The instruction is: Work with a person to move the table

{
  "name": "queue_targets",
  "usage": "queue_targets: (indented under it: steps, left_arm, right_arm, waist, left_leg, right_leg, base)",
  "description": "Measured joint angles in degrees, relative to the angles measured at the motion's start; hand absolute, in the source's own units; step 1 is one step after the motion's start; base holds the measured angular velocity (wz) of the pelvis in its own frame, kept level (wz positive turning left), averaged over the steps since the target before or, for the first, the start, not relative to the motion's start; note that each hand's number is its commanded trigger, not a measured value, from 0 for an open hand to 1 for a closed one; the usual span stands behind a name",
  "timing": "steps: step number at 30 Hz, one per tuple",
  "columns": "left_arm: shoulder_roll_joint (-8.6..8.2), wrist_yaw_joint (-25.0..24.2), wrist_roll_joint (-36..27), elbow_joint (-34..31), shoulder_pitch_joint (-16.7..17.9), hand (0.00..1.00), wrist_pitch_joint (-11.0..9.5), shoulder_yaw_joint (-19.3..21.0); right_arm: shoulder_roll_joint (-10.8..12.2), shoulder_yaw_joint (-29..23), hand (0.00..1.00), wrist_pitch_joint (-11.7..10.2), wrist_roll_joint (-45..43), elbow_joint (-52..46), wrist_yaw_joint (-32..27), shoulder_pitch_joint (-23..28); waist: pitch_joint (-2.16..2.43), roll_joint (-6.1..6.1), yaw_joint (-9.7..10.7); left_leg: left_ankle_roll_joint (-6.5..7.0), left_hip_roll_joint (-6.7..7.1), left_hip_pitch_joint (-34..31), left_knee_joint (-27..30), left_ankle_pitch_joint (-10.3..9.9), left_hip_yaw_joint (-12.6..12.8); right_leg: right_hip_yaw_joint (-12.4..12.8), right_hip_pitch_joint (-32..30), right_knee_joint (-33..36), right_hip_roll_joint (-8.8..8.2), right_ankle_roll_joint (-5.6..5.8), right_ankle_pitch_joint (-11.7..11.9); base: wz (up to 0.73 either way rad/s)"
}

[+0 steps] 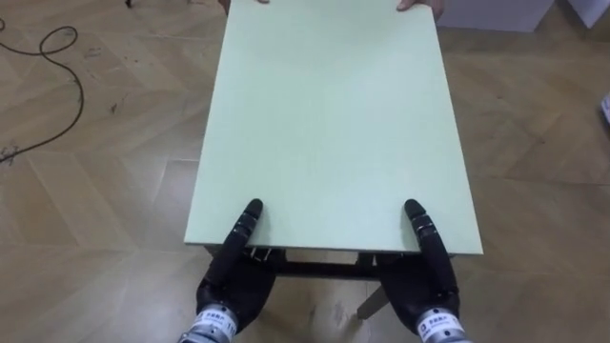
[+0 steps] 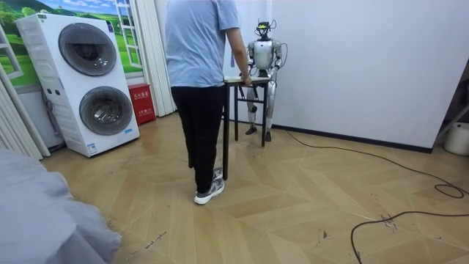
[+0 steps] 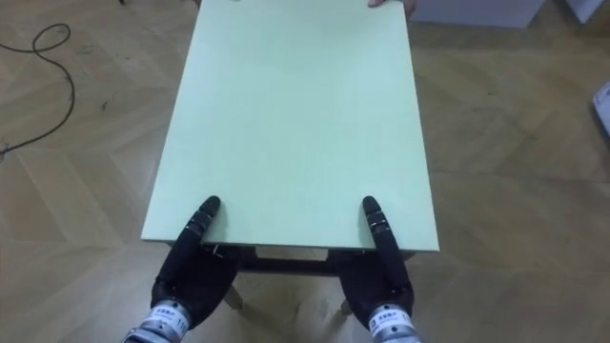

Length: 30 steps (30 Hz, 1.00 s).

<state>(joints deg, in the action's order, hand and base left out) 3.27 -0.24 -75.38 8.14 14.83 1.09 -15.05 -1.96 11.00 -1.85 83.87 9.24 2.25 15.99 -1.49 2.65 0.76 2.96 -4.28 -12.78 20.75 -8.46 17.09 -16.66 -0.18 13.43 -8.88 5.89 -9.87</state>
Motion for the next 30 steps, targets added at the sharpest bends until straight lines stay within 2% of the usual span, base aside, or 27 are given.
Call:
queue_targets:
  steps: [4, 9, 13, 16, 20, 23, 26, 27, 28, 29, 30]
  left_arm:
    - [0.19, 0.0, 0.1, -0.3, 0.5, 1.00, -0.7, -0.3]
    - [0.18, 0.0, 0.2, -0.7, 1.6, 1.00, -1.5, -0.5]
    - [0.12, 0.0, 0.2, -1.2, 2.6, 1.00, -2.0, -0.9]
    - [0.12, -0.1, 0.0, -1.3, 3.2, 1.00, -2.0, -0.9]
    - [0.21, -0.7, -0.4, -1.5, 4.2, 1.00, -2.4, -1.1]
    - [0.69, -0.7, -2.3, -1.4, 4.5, 1.00, -2.2, -1.2]
    - [0.76, -0.7, -3.9, -1.4, 4.4, 1.00, -2.3, -2.0]
    - [0.33, -0.8, -3.9, -1.4, 4.3, 1.00, -2.4, -2.2]
    - [-0.06, -0.8, -3.8, -1.4, 4.3, 1.00, -2.8, -2.7]
    - [-0.10, -0.9, -3.8, -1.4, 4.3, 1.00, -3.0, -2.9]
    - [-0.10, -1.3, -3.8, -1.3, 4.6, 1.00, -3.1, -3.1]
  right_arm:
    - [-0.1, 0.3, 1.00, -0.1, 0.0, 0.0, 0.0, 0.0]
    - [-0.3, 0.6, 1.00, -0.1, -0.4, 0.0, 0.0, 0.1]
    - [-0.8, 0.8, 1.00, -0.3, -0.6, 0.0, 0.1, 0.4]
    - [-0.9, 0.9, 1.00, -0.3, -0.8, 0.0, 0.1, 0.5]
    - [-1.2, 1.7, 1.00, -0.3, -0.8, 0.0, 0.4, 0.7]
    - [-2.2, 2.4, 1.00, -0.3, -1.4, -0.8, 0.4, 0.7]
    - [-2.9, 2.4, 1.00, -1.4, -2.8, -1.6, 0.4, 0.5]
    - [-3.1, 2.1, 1.00, -1.8, -3.2, -1.6, 0.6, 0.2]
    - [-3.2, 1.6, 1.00, -1.9, -3.5, -1.6, 1.3, 0.2]
    - [-3.3, 1.5, 1.00, -1.9, -3.5, -1.6, 1.6, 0.2]
    - [-3.5, 1.5, 1.00, -1.8, -3.5, -1.6, 1.7, 0.2]
  waist:
    - [0.11, -0.19, 0.3]
    - [0.16, -0.61, 0.3]
    - [0.26, -1.10, 0.5]
    - [0.25, -1.51, 0.4]
    - [0.18, -1.86, 0.2]
    - [0.17, -2.59, -1.0]
    - [0.36, -3.15, -1.3]
    - [0.45, -3.77, -1.3]
    - [0.79, -4.34, -1.0]
    - [0.89, -4.51, -0.9]
    - [0.85, -4.45, -1.2]
  left_leg:
    - [-0.88, -0.48, -0.6, -1.4, 2.3, -0.8]
    - [-1.75, -1.10, -0.7, -2.3, 3.5, -1.6]
    - [-1.91, -1.04, -0.7, -3.6, 4.9, -2.4]
    - [-1.88, -0.99, -1.1, -3.6, 5.1, -3.3]
    - [-1.94, -0.85, -1.7, -3.6, 6.1, -4.7]
    - [-2.28, -1.05, -2.4, -3.6, 6.9, -5.9]
    - [-2.60, -0.78, -2.6, -5.6, 9.0, -6.6]
    - [-2.61, -0.55, -2.6, -7.2, 10.4, -6.5]
    - [-2.87, -0.20, -2.5, -9.2, 12.0, -5.7]
    - [-2.84, -0.24, -2.5, -9.1, 12.0, -4.5]
    - [-1.25, -1.12, -2.5, -4.6, 8.9, -0.6]
  right_leg:
    - [-0.8, -1.0, 0.1, 1.04, -1.47, -0.3]
    - [-1.4, -1.0, -0.3, 2.01, -2.52, -0.4]
    - [-2.6, -0.8, -0.7, 2.34, -2.92, -0.2]
    - [-3.6, -0.7, -0.8, 2.54, -3.05, -0.3]
    - [-4.0, -0.5, -0.7, 3.12, -3.56, -0.6]
    - [-4.4, -0.8, -0.8, 3.97, -3.99, -0.9]
    - [-6.2, -0.9, -0.9, 4.29, -4.60, -1.1]
    - [-7.5, -1.0, -1.2, 4.30, -5.09, -1.1]
    - [-9.7, -1.1, -1.6, 3.96, -5.61, -0.8]
    - [-10.9, -1.1, -1.7, 3.10, -5.94, -0.6]
    - [-13.9, -0.5, -1.7, 1.72, -5.77, -0.4]
  base:
    - [0.10]
    - [0.06]
    - [0.13]
    - [0.17]
    - [0.22]
    - [0.19]
    - [0.32]
    - [0.51]
    - [0.54]
    - [0.44]
    - [0.20]
